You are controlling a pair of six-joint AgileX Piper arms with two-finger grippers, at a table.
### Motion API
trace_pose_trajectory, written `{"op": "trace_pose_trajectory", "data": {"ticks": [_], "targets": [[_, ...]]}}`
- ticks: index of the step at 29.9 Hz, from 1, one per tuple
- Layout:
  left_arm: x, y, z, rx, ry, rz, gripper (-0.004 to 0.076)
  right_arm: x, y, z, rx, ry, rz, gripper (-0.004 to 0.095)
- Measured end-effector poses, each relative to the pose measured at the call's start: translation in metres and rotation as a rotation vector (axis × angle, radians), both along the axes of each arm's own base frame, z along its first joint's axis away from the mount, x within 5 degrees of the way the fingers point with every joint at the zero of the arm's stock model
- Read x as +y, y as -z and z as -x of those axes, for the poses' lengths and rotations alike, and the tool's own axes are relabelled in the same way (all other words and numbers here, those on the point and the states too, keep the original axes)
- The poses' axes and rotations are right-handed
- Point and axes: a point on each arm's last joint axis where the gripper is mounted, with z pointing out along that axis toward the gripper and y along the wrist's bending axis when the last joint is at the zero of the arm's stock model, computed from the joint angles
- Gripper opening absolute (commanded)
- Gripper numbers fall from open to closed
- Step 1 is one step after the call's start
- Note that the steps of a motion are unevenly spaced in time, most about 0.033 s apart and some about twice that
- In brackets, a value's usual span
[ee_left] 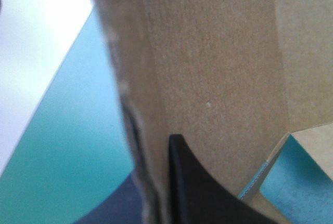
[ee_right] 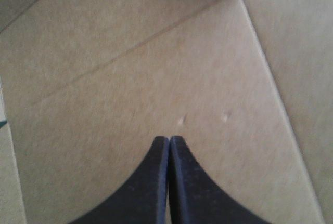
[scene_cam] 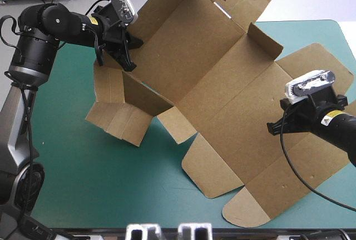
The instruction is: Fold the box
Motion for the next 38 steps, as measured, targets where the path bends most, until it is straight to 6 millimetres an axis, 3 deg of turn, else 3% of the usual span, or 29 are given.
{"op": "trace_pose_trajectory", "data": {"ticks": [5,11,14,18,23,27,33,38], "targets": [[-0.02,-0.007,0.013,-0.131,0.005,-0.241,-0.0011,-0.001,-0.047,0.006,-0.184,-0.005,-0.021,-0.0024],[-0.049,0.017,0.019,-0.156,0.047,-0.463,-0.0011,0.0,-0.097,0.011,-0.26,-0.034,-0.005,-0.0024],[-0.059,0.033,0.021,-0.149,0.042,-0.549,-0.0011,0.002,-0.11,0.002,-0.232,-0.049,0.013,-0.0025],[-0.067,0.051,0.017,-0.165,0.002,-0.567,-0.0011,0.006,-0.122,-0.024,-0.186,-0.062,0.034,-0.0024],[-0.081,0.076,0.014,-0.238,0.031,-0.552,-0.0011,0.013,-0.124,-0.068,-0.079,-0.086,0.058,-0.0024],[-0.09,0.102,0.02,-0.355,0.094,-0.563,-0.0011,0.022,-0.112,-0.115,0.052,-0.117,0.073,-0.0024],[-0.081,0.118,0.033,-0.558,0.092,-0.52,-0.0011,0.033,-0.098,-0.173,0.085,-0.115,0.023,-0.0025],[-0.074,0.125,0.033,-0.69,0.04,-0.552,-0.0011,0.038,-0.069,-0.209,0.166,-0.106,0.005,-0.0024]]}}
